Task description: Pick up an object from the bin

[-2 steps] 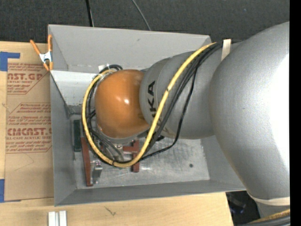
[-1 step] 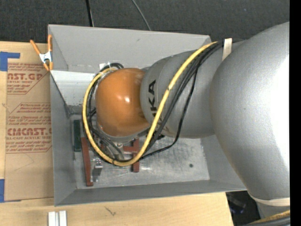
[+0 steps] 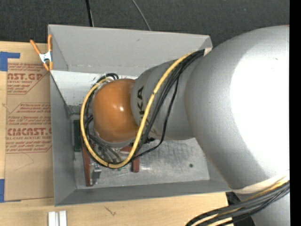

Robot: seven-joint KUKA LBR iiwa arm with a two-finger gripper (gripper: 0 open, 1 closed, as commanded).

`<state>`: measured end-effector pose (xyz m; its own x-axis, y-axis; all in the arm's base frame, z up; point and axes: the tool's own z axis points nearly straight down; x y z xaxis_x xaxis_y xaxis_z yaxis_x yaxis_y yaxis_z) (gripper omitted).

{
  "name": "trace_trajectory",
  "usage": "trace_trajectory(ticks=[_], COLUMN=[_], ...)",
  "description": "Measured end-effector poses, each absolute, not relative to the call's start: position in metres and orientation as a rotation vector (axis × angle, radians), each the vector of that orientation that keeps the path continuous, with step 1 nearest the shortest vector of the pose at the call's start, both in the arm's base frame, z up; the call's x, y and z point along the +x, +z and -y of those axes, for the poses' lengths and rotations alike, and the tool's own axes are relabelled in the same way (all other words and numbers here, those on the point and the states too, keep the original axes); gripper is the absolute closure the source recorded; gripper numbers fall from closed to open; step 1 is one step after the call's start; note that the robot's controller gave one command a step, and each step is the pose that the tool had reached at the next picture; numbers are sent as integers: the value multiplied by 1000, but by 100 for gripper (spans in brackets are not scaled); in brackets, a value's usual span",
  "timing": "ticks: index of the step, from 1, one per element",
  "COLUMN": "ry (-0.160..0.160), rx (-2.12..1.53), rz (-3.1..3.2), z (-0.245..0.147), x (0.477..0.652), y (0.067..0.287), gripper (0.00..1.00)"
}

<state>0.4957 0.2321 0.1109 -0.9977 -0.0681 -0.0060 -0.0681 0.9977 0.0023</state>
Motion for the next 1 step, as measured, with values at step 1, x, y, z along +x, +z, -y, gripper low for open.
trace_trajectory(ticks=[1], ry=[4], rx=[75], rz=[-3141], z=[-221], x=[495], y=[84], gripper=[0])
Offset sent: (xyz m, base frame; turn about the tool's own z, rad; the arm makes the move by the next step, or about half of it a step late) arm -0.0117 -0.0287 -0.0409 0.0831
